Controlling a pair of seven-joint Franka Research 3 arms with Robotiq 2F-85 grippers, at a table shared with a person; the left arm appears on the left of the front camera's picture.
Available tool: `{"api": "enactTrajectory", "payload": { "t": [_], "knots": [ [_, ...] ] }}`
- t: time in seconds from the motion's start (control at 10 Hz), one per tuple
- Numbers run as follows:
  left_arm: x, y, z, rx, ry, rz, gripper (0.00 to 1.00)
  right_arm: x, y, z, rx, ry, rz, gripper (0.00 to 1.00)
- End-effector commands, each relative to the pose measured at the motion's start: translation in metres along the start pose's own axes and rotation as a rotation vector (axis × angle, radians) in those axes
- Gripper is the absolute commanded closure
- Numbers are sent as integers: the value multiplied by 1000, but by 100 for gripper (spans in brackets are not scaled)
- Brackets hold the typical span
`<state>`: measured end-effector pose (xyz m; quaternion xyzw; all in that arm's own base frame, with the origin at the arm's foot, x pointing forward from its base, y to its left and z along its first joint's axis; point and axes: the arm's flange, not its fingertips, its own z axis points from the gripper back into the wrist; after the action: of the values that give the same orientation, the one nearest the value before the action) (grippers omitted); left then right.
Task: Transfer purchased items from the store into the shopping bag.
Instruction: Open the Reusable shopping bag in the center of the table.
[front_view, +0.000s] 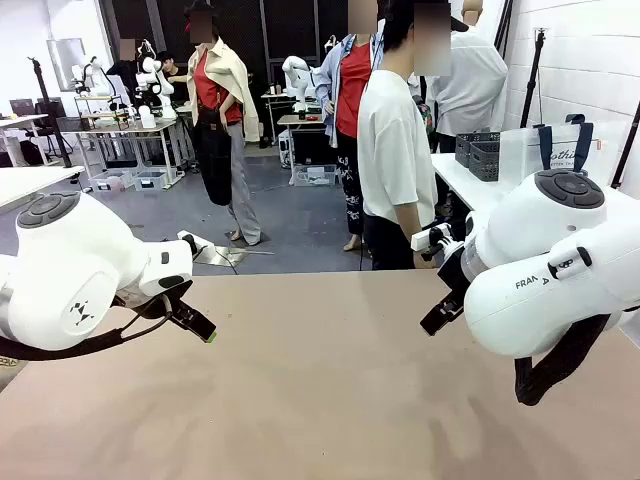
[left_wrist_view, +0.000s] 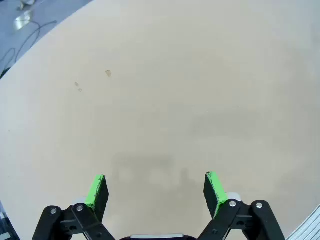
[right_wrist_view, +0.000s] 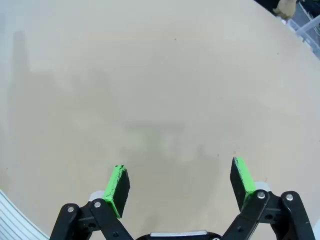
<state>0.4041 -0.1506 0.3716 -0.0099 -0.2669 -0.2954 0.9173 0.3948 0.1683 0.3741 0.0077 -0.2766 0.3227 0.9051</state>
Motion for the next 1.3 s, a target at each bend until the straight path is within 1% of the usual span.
{"api": "enactTrajectory", "payload": {
  "t": [0.0, 1.1, 1.2],
  "knots": [
    [0, 0, 0, 0, 0, 0, 0, 0, 0, 0, 0, 0, 0, 0],
    [0, -1, 0, 0, 0, -2, 0, 0, 0, 0, 0, 0, 1, 0],
    [26, 2, 13, -5, -118, -32, 0, 26, -6, 20, -41, -111, -39, 0]
  ]
}}
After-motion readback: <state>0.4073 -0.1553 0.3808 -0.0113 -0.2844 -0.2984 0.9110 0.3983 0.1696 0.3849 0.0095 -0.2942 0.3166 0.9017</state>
